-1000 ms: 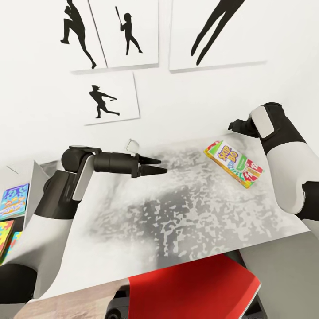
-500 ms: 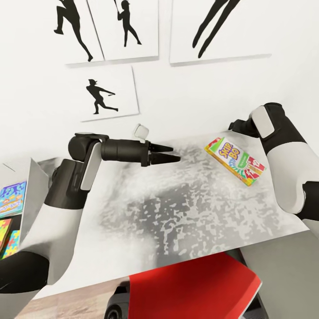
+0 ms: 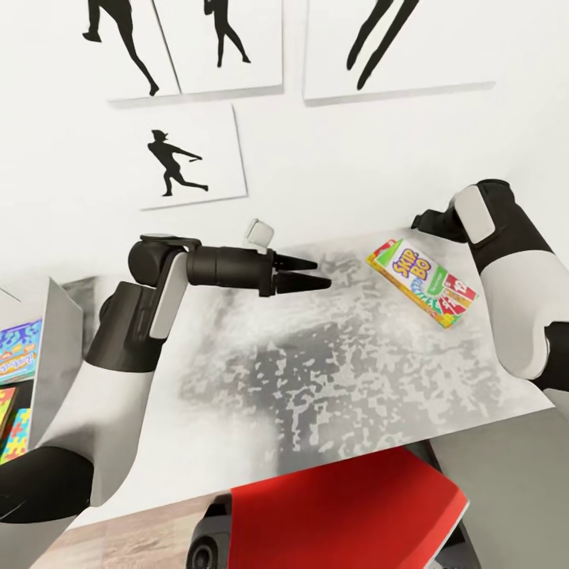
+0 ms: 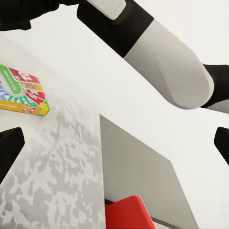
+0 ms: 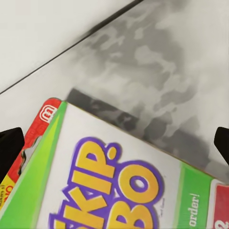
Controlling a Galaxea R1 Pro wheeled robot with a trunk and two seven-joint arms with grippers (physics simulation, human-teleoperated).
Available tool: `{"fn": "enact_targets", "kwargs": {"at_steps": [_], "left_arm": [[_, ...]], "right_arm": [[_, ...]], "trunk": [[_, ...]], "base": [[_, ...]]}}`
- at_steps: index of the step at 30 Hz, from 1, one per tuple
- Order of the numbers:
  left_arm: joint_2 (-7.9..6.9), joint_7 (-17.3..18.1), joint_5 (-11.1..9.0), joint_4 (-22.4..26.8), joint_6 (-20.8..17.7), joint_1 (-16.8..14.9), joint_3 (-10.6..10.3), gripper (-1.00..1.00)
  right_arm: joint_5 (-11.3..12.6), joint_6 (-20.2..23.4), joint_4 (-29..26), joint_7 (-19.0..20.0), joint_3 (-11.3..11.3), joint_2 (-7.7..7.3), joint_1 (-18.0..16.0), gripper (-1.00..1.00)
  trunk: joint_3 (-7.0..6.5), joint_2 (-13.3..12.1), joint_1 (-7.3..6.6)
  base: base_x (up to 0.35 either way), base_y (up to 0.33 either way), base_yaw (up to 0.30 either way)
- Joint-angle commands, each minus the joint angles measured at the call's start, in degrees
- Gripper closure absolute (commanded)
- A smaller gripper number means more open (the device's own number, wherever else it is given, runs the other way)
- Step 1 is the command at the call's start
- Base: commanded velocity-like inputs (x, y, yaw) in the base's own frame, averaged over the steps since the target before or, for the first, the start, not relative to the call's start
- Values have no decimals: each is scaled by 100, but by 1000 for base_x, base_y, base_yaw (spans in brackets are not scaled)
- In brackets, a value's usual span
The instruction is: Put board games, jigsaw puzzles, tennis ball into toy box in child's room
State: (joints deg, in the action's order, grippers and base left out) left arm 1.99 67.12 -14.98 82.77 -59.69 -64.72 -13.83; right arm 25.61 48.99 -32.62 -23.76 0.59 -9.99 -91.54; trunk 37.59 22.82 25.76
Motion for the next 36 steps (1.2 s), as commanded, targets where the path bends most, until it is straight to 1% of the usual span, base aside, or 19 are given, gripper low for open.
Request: {"fn": "enact_targets", "kwargs": {"at_steps": [1,8,16,24,36], "left_arm": [[2,12,-5,-3,-31,-5,-17,-100],[3,12,-3,-5,-31,-6,-88,-100],[-9,12,3,-6,-31,-6,-102,-100],[-14,13,-4,-5,-31,-6,-102,-100],[-14,16,-5,-6,-31,-6,-105,-100]], "right_arm": [[67,15,-8,-49,2,-2,-7,-100],[106,47,-12,-49,2,15,-158,-100],[118,64,-9,-49,8,68,-297,-100],[121,73,-10,-49,5,73,-317,-100],[121,76,-11,-49,2,29,-321,-100]], "trunk": [[17,10,3],[83,10,3],[158,10,3],[233,10,3],[345,10,3]], "base": [[0,0,0],[0,0,0],[0,0,0],[0,0,0],[0,0,0]]}}
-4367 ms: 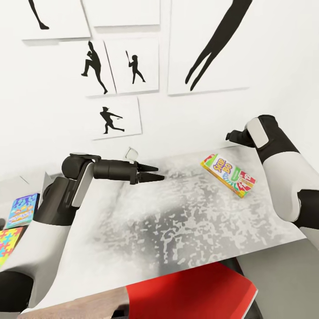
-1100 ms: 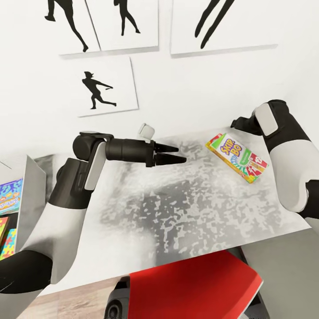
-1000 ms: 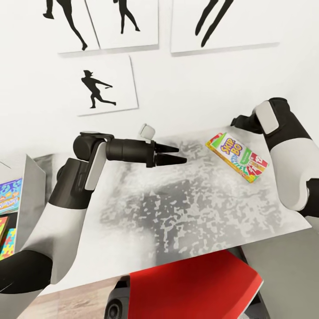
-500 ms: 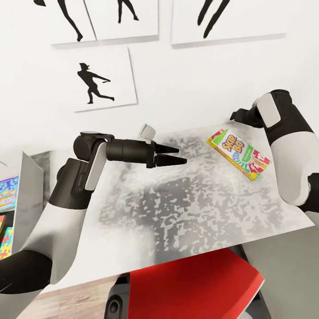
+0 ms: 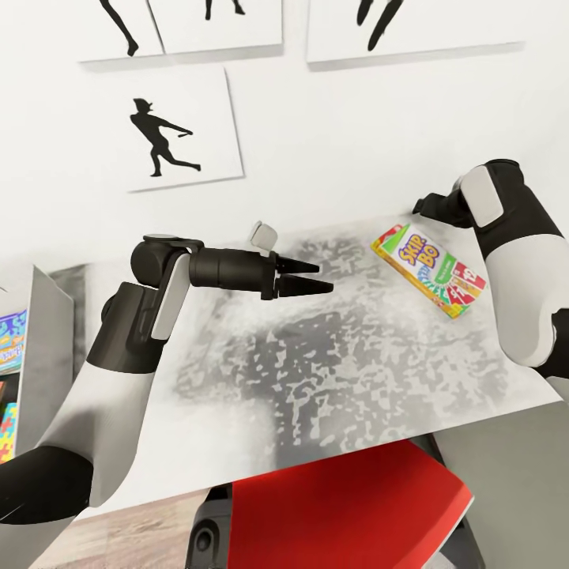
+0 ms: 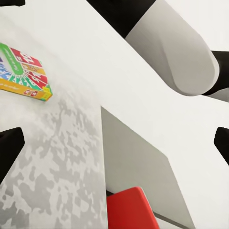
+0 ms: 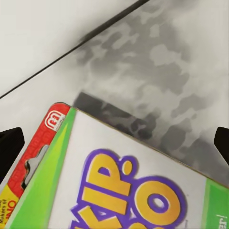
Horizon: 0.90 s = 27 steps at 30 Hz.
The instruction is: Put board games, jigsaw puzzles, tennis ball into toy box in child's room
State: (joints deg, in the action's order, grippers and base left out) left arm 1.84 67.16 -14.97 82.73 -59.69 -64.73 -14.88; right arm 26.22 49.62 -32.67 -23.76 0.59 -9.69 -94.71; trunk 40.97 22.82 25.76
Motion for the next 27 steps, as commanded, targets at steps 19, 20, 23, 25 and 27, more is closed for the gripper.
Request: {"fn": "enact_targets", "kwargs": {"at_steps": [19,20,23,25,27], "left_arm": [[-16,12,-5,-2,-31,-4,2,-100],[-16,11,-5,-2,-31,-4,2,-100],[-20,11,-5,-2,-31,-4,2,-100],[-23,9,-5,-2,-31,-4,3,-100],[-24,10,-5,-2,-31,-4,3,-100]], "right_arm": [[67,4,-20,-39,6,15,-6,-100],[67,4,-20,-39,5,16,-5,-100],[67,4,-20,-40,5,20,-6,-100],[67,4,-20,-41,8,23,-7,-100],[67,4,-20,-41,10,26,-8,-100]], "trunk": [[127,10,3],[128,10,3],[129,10,3],[129,10,3],[129,10,3]], "base": [[0,0,0],[0,0,0],[0,0,0],[0,0,0],[0,0,0]]}}
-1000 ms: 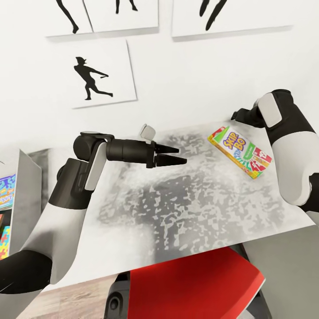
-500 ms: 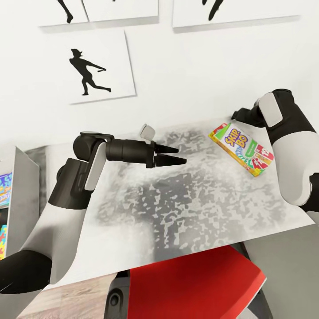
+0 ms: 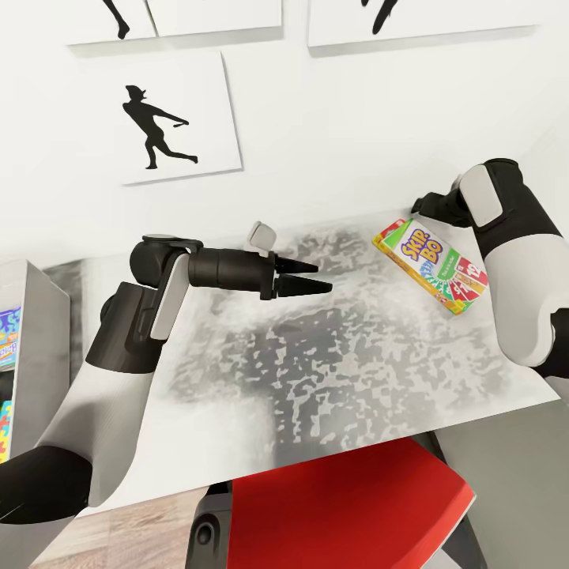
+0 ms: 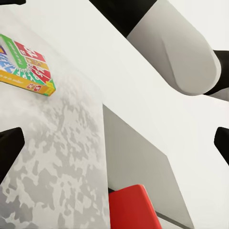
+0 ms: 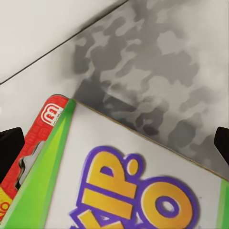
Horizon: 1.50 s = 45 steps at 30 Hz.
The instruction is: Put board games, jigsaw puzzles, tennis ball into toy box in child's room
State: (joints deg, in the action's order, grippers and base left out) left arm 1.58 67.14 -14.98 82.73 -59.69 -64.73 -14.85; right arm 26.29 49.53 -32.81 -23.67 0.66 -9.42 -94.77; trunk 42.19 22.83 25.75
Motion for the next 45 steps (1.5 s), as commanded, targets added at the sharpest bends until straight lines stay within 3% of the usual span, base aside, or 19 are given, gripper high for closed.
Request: {"fn": "enact_targets", "kwargs": {"at_steps": [1,21,45], "left_arm": [[1,11,-4,-2,-31,-4,0,-100],[0,11,-4,0,-31,-4,-7,-100],[0,12,-4,-2,-31,-4,-7,-100]], "right_arm": [[60,13,-6,-50,3,1,-2,-100],[60,11,-10,-63,4,17,-6,-100],[60,12,-13,-68,4,19,-59,-100]], "trunk": [[7,9,3],[20,9,3],[224,9,3]], "base": [[0,0,0],[0,0,0],[0,0,0]]}}
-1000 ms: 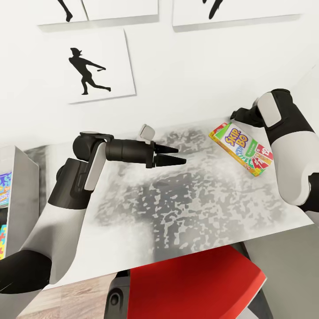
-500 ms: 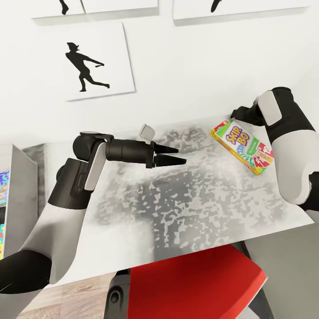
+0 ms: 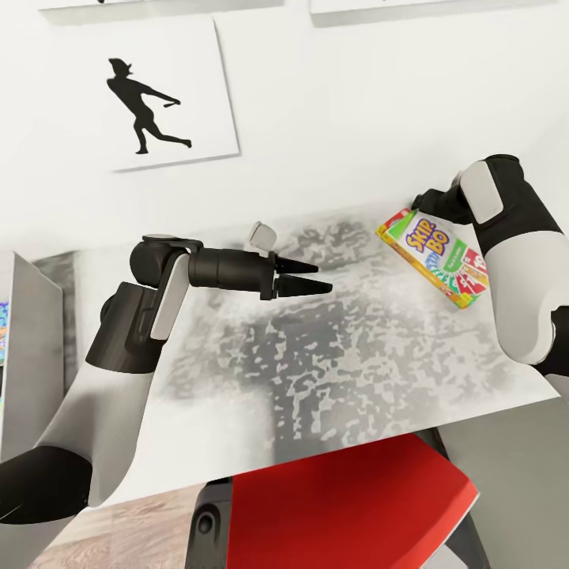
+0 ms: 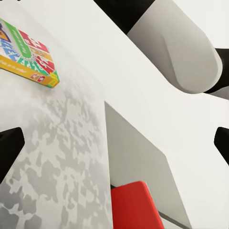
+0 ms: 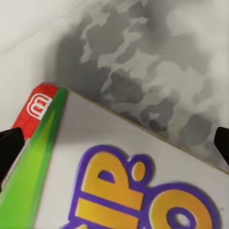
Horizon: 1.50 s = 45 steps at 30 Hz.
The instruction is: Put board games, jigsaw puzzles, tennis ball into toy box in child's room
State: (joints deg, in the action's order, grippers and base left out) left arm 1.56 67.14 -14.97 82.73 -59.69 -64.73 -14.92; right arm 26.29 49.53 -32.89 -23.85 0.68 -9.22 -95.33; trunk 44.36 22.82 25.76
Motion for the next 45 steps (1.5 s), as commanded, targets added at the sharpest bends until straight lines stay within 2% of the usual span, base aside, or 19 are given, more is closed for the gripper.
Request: {"fn": "enact_targets", "kwargs": {"at_steps": [1,11,30,36,45], "left_arm": [[2,11,-5,-2,-31,-4,1,-100],[-2,14,-5,-2,-31,-4,-1,-100],[-1,13,-5,0,-31,-4,-2,-100],[6,13,-5,-2,-31,-4,-2,-100],[11,10,-5,-2,-31,-4,-1,-100]], "right_arm": [[60,12,-6,-50,3,-1,-3,-100],[60,13,-4,-44,3,-1,-3,-100],[60,-10,-5,-62,3,-1,-11,-100],[67,-2,-4,-70,12,9,-188,-100],[69,0,1,-76,18,16,-280,-100]], "trunk": [[16,9,3],[86,9,3],[95,9,3],[95,9,3],[95,9,3]], "base": [[0,0,0],[0,0,0],[0,0,0],[0,0,0],[0,0,0]]}}
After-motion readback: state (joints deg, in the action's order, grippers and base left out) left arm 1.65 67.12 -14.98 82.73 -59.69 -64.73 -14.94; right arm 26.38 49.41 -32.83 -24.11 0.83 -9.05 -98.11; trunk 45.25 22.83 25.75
